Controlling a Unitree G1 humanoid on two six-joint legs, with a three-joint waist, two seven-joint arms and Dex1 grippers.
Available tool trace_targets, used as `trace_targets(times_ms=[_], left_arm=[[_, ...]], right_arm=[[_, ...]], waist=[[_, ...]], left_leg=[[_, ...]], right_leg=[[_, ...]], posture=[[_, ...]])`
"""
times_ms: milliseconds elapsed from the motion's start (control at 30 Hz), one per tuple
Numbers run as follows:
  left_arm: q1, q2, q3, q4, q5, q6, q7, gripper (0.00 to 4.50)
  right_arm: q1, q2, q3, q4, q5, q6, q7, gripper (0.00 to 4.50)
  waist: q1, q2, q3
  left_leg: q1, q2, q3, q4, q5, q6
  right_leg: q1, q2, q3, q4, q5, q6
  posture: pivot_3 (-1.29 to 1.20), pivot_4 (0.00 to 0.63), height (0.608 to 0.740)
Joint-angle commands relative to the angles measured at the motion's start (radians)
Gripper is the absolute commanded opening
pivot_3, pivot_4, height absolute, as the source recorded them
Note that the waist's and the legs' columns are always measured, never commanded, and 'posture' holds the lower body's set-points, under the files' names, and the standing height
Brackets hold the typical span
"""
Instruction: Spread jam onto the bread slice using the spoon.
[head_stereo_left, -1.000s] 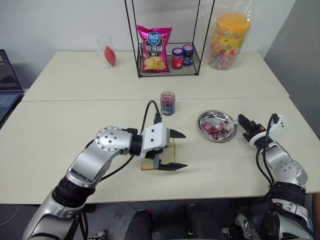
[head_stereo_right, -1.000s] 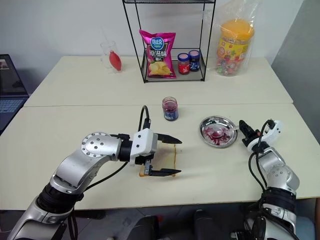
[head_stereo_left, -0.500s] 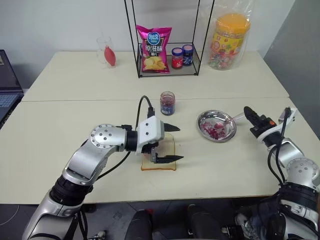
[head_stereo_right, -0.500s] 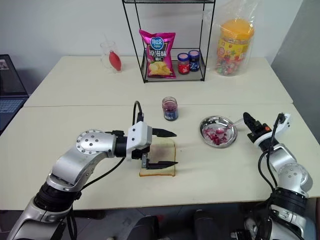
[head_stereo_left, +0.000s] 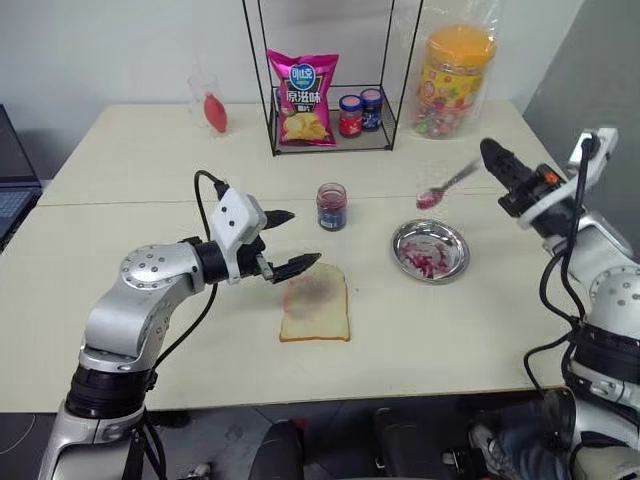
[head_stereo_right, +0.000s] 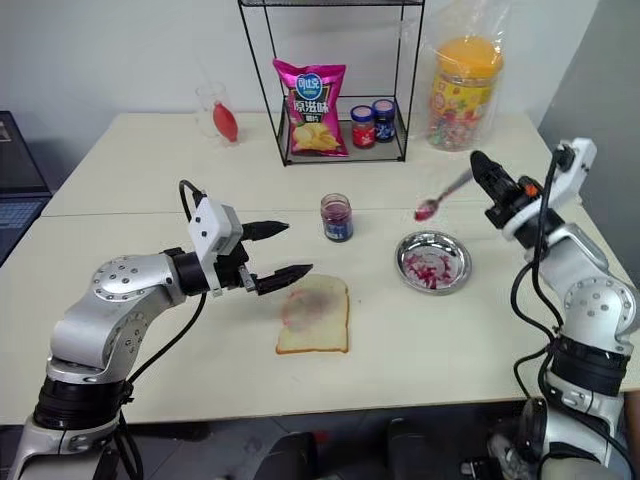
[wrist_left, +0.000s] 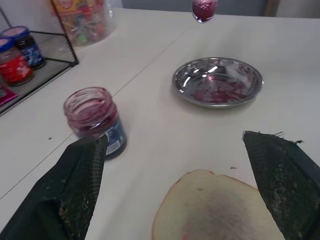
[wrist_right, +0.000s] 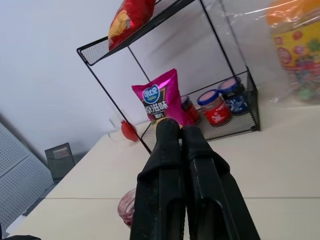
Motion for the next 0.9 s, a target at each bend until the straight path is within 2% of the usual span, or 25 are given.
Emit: trace_targets(times_ms=[33,200,300,533,667,900], left_arm=[[0.043,-0.015,0.089,-0.099,-0.012,0.028,0.109,4.50],[0.075,-0.058,0.121,-0.117,0.007,0.049,0.236,4.50],[0.076,-0.082,0.133,-0.115,0.005,0.062,0.290,4.50],[0.066,-0.095,0.140,-0.099,-0.001,0.076,0.340,4.50],[0.065,-0.090,0.136,-0.098,-0.002,0.076,0.342,4.50],[0.048,-0.091,0.116,-0.080,0.006,0.068,0.340,4.50]], right_arm=[[-0.191,0.038,0.138,0.111,-0.134,-0.088,0.033,0.02],[-0.347,0.080,0.302,0.353,-0.362,-0.281,0.142,0.02],[-0.402,0.111,0.344,0.485,-0.439,-0.378,0.203,0.02],[-0.467,0.187,0.384,0.688,-0.551,-0.521,0.291,0.02],[-0.484,0.213,0.382,0.749,-0.583,-0.558,0.317,0.02],[-0.500,0.257,0.437,0.901,-0.722,-0.740,0.340,0.02]], waist=[[-0.004,0.000,0.000],[-0.008,0.000,0.000],[0.004,0.000,0.000],[0.008,-0.001,0.000],[0.007,-0.001,0.000],[0.007,-0.001,0.000]], left_leg=[[0.000,0.000,0.001,0.000,0.000,0.000],[0.000,0.001,0.001,0.000,0.000,0.000],[-0.001,0.001,0.000,0.000,0.000,0.000],[-0.002,0.000,0.000,0.000,0.000,0.000],[-0.001,0.000,0.000,0.000,0.000,0.000],[-0.001,0.000,0.000,0.000,0.000,0.000]], right_leg=[[-0.001,0.000,0.001,0.000,0.000,0.000],[-0.002,0.000,0.000,0.001,0.000,0.000],[-0.002,0.000,0.000,0.000,0.000,0.000],[-0.002,-0.001,-0.001,0.000,0.003,-0.004],[-0.002,0.000,-0.001,0.000,0.003,-0.004],[-0.002,0.000,-0.001,0.001,0.003,-0.004]], posture=[[0.00,0.150,0.740],[0.00,0.150,0.740],[0.00,0.150,0.740],[0.00,0.150,0.740],[0.00,0.150,0.740],[0.00,0.150,0.740]])
